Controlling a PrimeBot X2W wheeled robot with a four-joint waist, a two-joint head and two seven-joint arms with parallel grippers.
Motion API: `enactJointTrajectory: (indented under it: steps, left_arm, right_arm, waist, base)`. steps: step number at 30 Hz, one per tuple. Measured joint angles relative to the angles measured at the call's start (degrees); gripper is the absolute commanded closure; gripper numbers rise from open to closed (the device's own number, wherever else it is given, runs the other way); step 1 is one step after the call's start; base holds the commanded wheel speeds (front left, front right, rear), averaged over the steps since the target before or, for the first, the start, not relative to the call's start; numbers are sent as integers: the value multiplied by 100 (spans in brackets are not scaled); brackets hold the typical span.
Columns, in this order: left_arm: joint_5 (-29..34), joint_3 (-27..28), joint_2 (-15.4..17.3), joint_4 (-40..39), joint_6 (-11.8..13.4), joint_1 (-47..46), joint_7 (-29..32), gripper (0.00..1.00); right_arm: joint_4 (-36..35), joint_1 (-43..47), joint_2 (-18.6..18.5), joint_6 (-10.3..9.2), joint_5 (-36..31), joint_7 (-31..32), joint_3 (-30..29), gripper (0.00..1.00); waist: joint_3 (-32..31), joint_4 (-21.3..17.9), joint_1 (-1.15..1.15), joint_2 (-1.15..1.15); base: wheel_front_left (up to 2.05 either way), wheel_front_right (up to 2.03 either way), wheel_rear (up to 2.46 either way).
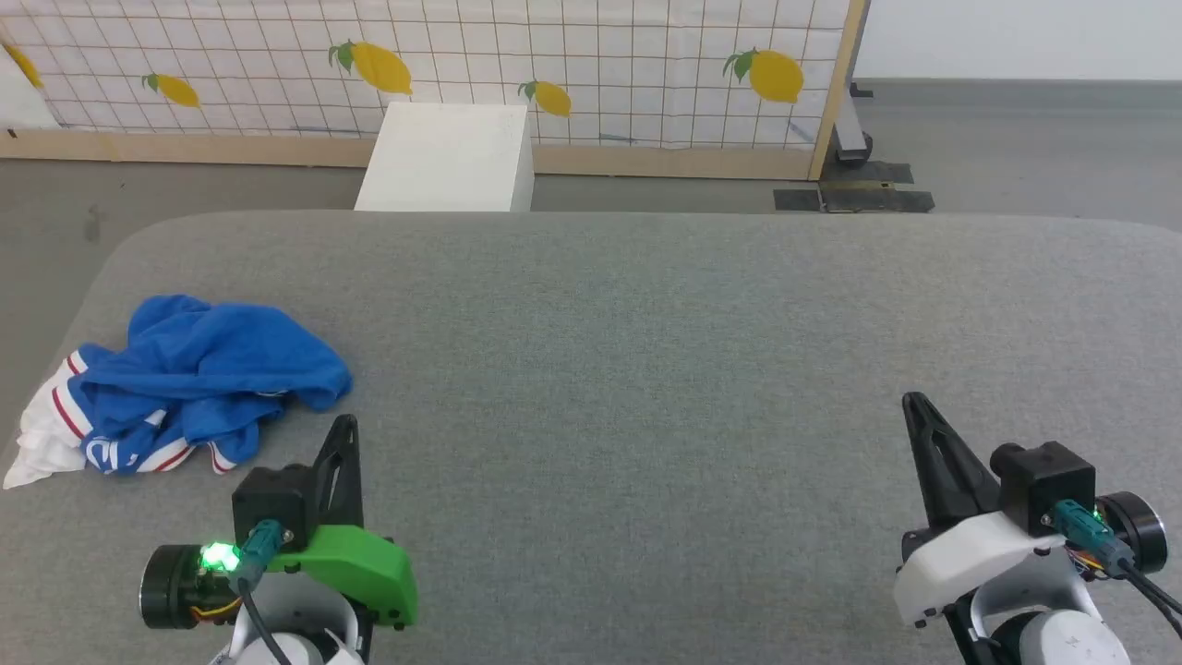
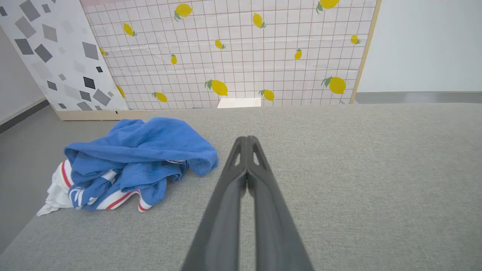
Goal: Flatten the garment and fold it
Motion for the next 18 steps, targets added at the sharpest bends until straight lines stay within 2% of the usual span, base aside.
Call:
enactJointTrajectory:
  steps: [18]
  left_arm:
    - [0,1,0,0,0,0,0,100]
  right_arm:
    - [0,0,0,0,0,0,0,100]
  waist:
    - [0,0,0,0]
  base:
    - [0,0,0]
